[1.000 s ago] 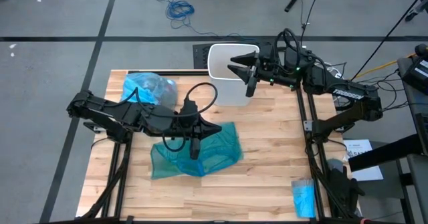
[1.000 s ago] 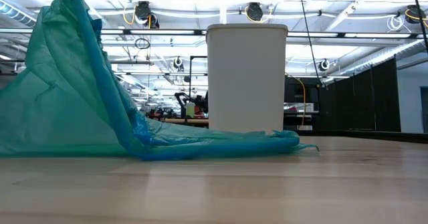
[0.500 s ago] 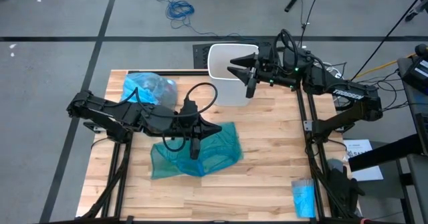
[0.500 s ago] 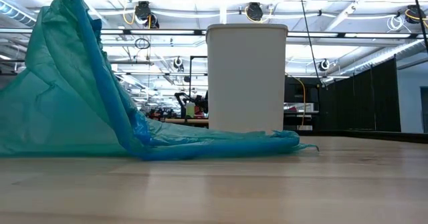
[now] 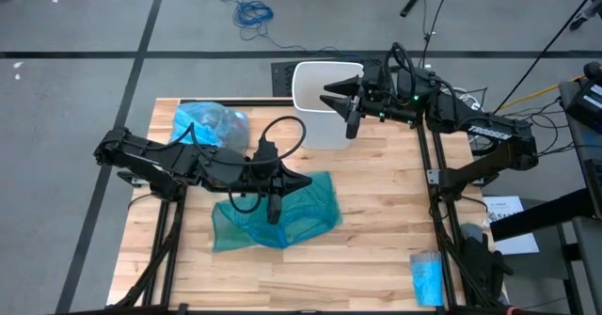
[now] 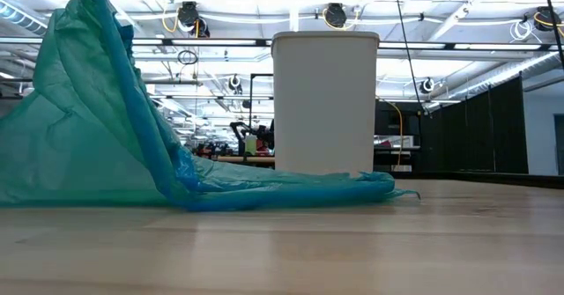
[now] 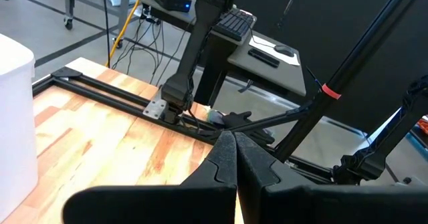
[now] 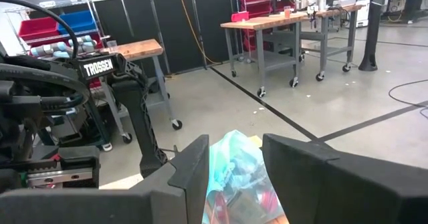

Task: Place trash/remove bag and relplace
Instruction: Insert the new blue trash bag into the white trash bin

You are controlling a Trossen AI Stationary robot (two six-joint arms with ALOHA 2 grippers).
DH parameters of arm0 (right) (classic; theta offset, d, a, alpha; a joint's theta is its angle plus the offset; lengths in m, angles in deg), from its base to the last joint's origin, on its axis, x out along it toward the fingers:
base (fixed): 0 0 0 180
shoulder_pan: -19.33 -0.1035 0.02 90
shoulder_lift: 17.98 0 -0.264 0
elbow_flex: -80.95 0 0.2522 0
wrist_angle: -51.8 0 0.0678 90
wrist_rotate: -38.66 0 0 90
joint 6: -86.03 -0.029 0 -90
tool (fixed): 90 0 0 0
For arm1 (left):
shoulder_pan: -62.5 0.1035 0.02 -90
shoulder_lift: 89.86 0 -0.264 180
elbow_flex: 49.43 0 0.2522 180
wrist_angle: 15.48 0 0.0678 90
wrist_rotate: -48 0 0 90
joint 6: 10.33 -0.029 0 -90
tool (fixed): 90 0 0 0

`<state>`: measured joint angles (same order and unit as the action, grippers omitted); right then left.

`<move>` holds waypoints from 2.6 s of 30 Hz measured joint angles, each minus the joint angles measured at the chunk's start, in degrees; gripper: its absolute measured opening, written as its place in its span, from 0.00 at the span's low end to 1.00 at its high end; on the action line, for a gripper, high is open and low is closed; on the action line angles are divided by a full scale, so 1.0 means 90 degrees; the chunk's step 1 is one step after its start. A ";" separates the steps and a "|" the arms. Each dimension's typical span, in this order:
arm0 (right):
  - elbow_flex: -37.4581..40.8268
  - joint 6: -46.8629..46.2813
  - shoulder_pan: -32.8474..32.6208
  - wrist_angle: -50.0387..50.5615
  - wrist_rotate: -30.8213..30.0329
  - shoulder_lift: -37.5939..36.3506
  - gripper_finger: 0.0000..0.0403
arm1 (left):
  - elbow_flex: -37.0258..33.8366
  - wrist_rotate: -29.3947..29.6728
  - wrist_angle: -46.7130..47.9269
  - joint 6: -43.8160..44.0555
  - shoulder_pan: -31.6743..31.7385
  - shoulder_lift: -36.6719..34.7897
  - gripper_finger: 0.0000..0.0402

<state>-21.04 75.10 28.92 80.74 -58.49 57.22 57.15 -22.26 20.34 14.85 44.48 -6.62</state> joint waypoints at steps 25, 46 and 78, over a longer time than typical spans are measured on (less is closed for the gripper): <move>0.0000 -0.0052 -0.0380 0.0017 0.0646 0.0000 0.33 | 0.0000 0.0000 0.0000 -0.0003 0.0000 0.0000 0.00; 0.0002 -0.0264 -0.1678 0.1591 0.0410 0.0012 0.33 | 0.0000 -0.0163 0.0000 -0.0059 0.0000 -0.0002 0.00; 0.0005 -0.0550 -0.1830 0.2524 0.0141 0.0284 0.33 | 0.0000 -0.0138 -0.0007 -0.0042 0.0012 0.0000 0.00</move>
<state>-20.99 70.15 12.45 103.46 -57.23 59.78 57.15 -23.50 20.28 14.47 44.58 -6.62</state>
